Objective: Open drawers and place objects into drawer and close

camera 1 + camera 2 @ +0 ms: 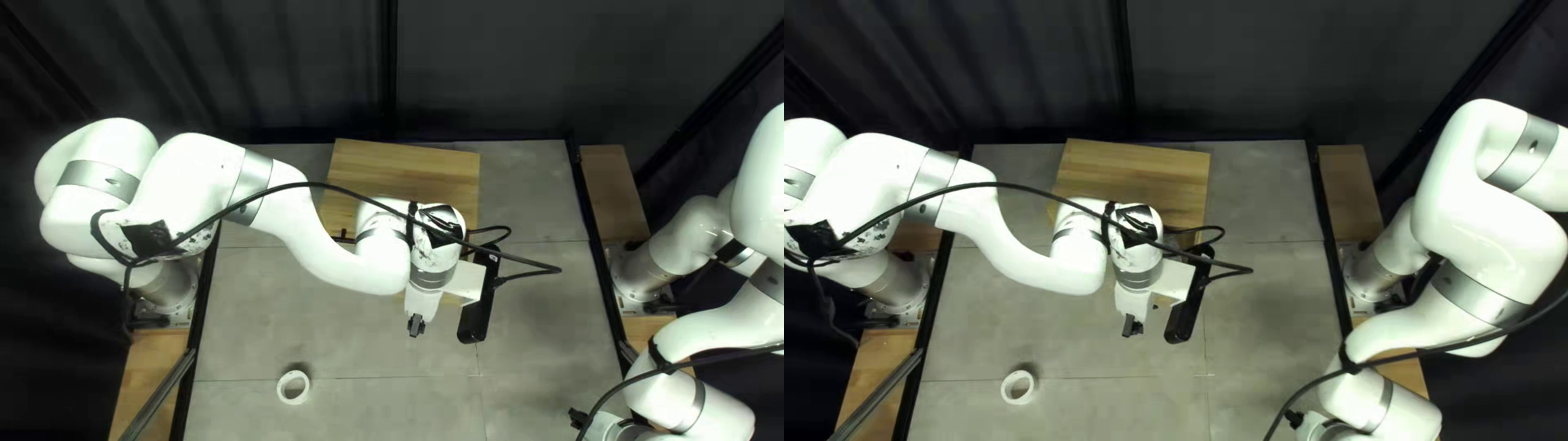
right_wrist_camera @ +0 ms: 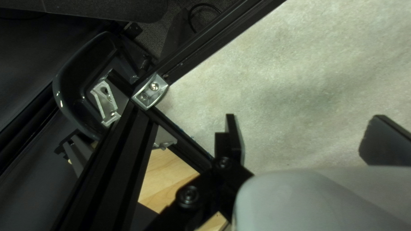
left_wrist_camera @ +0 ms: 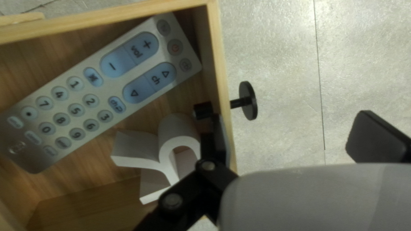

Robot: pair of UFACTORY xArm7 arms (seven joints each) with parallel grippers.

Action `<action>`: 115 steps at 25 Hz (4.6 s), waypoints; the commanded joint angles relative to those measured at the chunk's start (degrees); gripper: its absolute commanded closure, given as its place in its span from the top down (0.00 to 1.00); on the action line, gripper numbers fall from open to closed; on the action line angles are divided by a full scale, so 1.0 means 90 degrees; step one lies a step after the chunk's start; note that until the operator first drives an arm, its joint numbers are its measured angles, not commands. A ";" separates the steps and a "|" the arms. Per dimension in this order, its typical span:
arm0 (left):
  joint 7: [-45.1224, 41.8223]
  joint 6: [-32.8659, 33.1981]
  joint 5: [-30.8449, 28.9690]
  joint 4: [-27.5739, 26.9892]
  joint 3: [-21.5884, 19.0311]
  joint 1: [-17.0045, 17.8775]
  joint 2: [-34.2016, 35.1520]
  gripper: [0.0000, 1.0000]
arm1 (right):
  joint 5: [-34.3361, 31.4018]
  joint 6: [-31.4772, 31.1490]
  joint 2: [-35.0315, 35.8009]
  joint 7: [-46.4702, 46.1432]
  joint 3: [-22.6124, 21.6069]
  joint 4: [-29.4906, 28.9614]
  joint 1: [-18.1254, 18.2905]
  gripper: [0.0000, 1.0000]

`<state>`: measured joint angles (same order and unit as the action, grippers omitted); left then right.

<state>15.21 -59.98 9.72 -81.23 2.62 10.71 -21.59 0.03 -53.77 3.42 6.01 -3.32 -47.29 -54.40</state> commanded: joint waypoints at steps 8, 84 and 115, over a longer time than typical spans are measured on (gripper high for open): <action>-0.0084 0.0008 -0.0012 0.0033 -0.0021 0.0058 0.0028 0.99 | 0.0000 0.0000 0.0000 0.0000 0.0000 0.0000 0.0000 1.00; -0.0269 0.0195 -0.0116 -0.0131 0.0006 0.0083 -0.0164 1.00 | 0.0000 0.0000 0.0000 0.0000 0.0000 0.0000 0.0000 1.00; -0.0829 -0.0756 -0.1194 -0.0497 -0.0064 0.0641 0.0807 1.00 | 0.0000 0.0000 0.0000 0.0000 0.0000 0.0000 0.0000 1.00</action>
<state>8.10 -64.89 2.52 -84.62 2.68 14.63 -16.22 0.03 -53.77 3.42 6.01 -3.32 -47.29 -54.40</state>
